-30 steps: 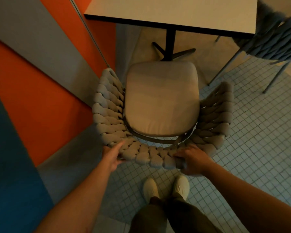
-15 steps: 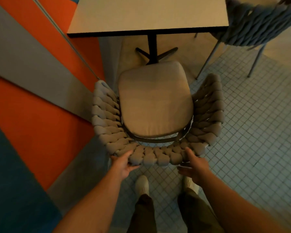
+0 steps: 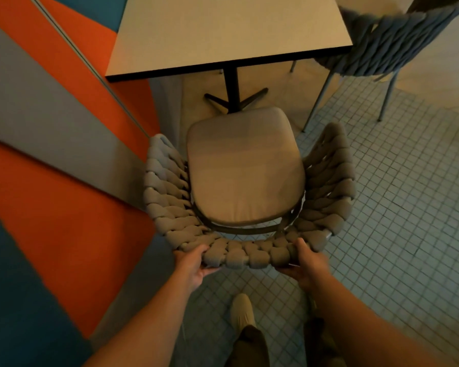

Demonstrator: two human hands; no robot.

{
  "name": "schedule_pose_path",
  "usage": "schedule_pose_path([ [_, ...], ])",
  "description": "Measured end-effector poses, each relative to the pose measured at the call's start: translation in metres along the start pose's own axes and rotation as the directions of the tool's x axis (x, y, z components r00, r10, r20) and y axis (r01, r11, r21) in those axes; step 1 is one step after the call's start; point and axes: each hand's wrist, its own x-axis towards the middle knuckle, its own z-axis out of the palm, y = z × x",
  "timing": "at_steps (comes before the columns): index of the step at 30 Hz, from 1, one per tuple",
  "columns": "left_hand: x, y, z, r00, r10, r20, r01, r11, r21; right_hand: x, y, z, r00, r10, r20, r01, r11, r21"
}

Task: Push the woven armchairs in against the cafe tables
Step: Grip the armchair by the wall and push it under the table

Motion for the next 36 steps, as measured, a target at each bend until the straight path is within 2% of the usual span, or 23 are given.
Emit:
schedule_pose_path([
  [5,-0.002,0.003,-0.013,0.998,0.01,0.068,-0.015,0.997,0.07,-0.01,0.008,0.0,1.0,0.009,-0.015,-0.009,1.0,-0.024],
  [6,-0.001,0.0,-0.015,0.998,0.02,0.067,-0.026,0.995,0.092,-0.013,0.007,-0.004,0.999,-0.002,-0.041,-0.001,0.996,-0.086],
  [8,0.001,-0.003,-0.019,0.997,0.055,0.054,-0.06,0.993,0.101,-0.016,0.005,-0.012,0.986,-0.118,-0.115,0.064,0.918,-0.392],
  [10,-0.001,-0.003,-0.019,0.994,0.103,0.025,-0.105,0.989,0.106,-0.016,0.004,-0.022,0.929,-0.361,-0.088,0.196,0.676,-0.71],
  [12,-0.005,-0.002,-0.021,0.957,0.271,-0.103,-0.237,0.936,0.26,-0.015,0.001,-0.027,0.827,-0.56,0.039,0.278,0.348,-0.895],
  [14,-0.009,-0.002,-0.023,0.831,0.54,-0.137,-0.4,0.75,0.527,-0.016,-0.006,-0.028,0.738,-0.657,0.154,0.28,0.091,-0.956],
  [16,-0.014,-0.004,-0.026,0.728,0.685,-0.022,-0.441,0.493,0.75,-0.014,-0.01,-0.029,0.67,-0.683,0.291,0.327,-0.079,-0.942],
  [18,-0.012,-0.007,-0.031,0.651,0.729,0.209,-0.424,0.12,0.898,-0.004,-0.01,-0.03,0.583,-0.673,0.455,0.411,-0.239,-0.88],
  [19,-0.008,-0.006,-0.034,0.628,0.692,0.356,-0.44,-0.061,0.896,0.0,-0.01,-0.029,0.521,-0.66,0.541,0.445,-0.331,-0.832],
  [20,-0.007,-0.004,-0.036,0.623,0.617,0.481,-0.472,-0.195,0.86,0.003,-0.011,-0.03,0.459,-0.639,0.618,0.469,-0.417,-0.779],
  [21,-0.006,-0.002,-0.038,0.64,0.525,0.56,-0.486,-0.288,0.825,0.005,-0.012,-0.031,0.406,-0.602,0.688,0.491,-0.491,-0.72],
  [22,-0.006,-0.001,-0.039,0.665,0.447,0.598,-0.484,-0.352,0.801,0.004,-0.014,-0.031,0.391,-0.536,0.748,0.517,-0.545,-0.66],
  [23,-0.007,0.0,-0.04,0.687,0.401,0.606,-0.465,-0.399,0.79,0.004,-0.015,-0.03,0.412,-0.45,0.792,0.537,-0.582,-0.61],
  [25,-0.011,0.002,-0.038,0.711,0.391,0.585,-0.402,-0.457,0.794,0.004,-0.015,-0.03,0.521,-0.267,0.811,0.521,-0.653,-0.55],
  [26,-0.013,0.003,-0.036,0.73,0.387,0.562,-0.371,-0.467,0.803,0.005,-0.015,-0.029,0.572,-0.21,0.793,0.496,-0.681,-0.538],
  [28,-0.015,0.004,-0.033,0.774,0.353,0.526,-0.336,-0.474,0.814,0.007,-0.014,-0.025,0.611,-0.168,0.773,0.463,-0.717,-0.522],
  [31,-0.011,0.003,-0.031,0.801,0.319,0.507,-0.322,-0.484,0.814,0.014,-0.014,-0.022,0.57,-0.169,0.804,0.473,-0.732,-0.49],
  [34,-0.009,0.002,-0.03,0.797,0.323,0.511,-0.33,-0.475,0.816,0.028,-0.015,-0.025,0.494,-0.162,0.854,0.478,-0.77,-0.423],
  [36,-0.007,0.002,-0.03,0.787,0.329,0.522,-0.343,-0.469,0.814,0.034,-0.018,-0.025,0.476,-0.148,0.867,0.466,-0.794,-0.391],
])
